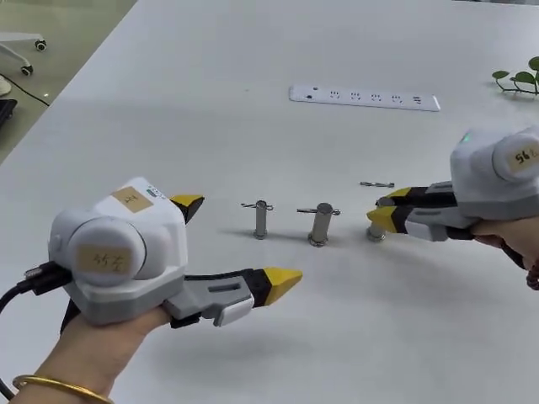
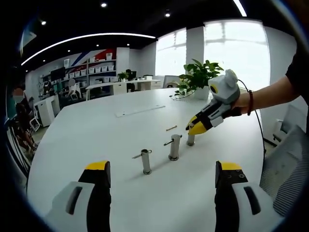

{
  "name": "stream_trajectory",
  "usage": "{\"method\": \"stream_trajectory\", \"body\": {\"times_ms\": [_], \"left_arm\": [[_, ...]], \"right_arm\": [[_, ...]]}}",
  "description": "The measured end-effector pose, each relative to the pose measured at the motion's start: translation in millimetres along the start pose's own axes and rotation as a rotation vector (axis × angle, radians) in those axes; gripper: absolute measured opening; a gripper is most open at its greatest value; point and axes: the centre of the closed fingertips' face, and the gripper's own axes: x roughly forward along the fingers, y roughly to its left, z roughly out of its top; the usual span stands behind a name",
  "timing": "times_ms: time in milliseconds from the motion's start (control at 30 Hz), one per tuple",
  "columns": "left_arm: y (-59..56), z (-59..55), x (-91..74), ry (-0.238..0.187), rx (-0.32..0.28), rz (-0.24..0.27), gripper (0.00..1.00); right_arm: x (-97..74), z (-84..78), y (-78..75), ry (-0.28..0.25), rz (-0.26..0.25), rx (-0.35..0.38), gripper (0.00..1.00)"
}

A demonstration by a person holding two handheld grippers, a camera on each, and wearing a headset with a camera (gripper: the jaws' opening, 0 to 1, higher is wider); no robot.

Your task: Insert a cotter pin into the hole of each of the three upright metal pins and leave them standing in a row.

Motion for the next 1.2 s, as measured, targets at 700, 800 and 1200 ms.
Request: {"method": "stream_trajectory", "body": {"times_ms": [700,800,1200], "left_arm": [[-0.6,3.1,-1.5,-0.010,-0.011,-0.005,0.90],[-1.5,3.4,-1.3,-0.012,-0.009,-0.008,0.90],[-2.9,4.0,-1.1,-0.010,-0.005,-0.013,0.90]], "right_arm": [[-3.1,-6.7,48.8,-0.016,0.005,0.031,0.09],[0.1,-4.8,55.2,-0.020,0.013,0.024,0.09],[9.2,0.2,66.0,-0.037,0.011,0.001,0.09]]}}
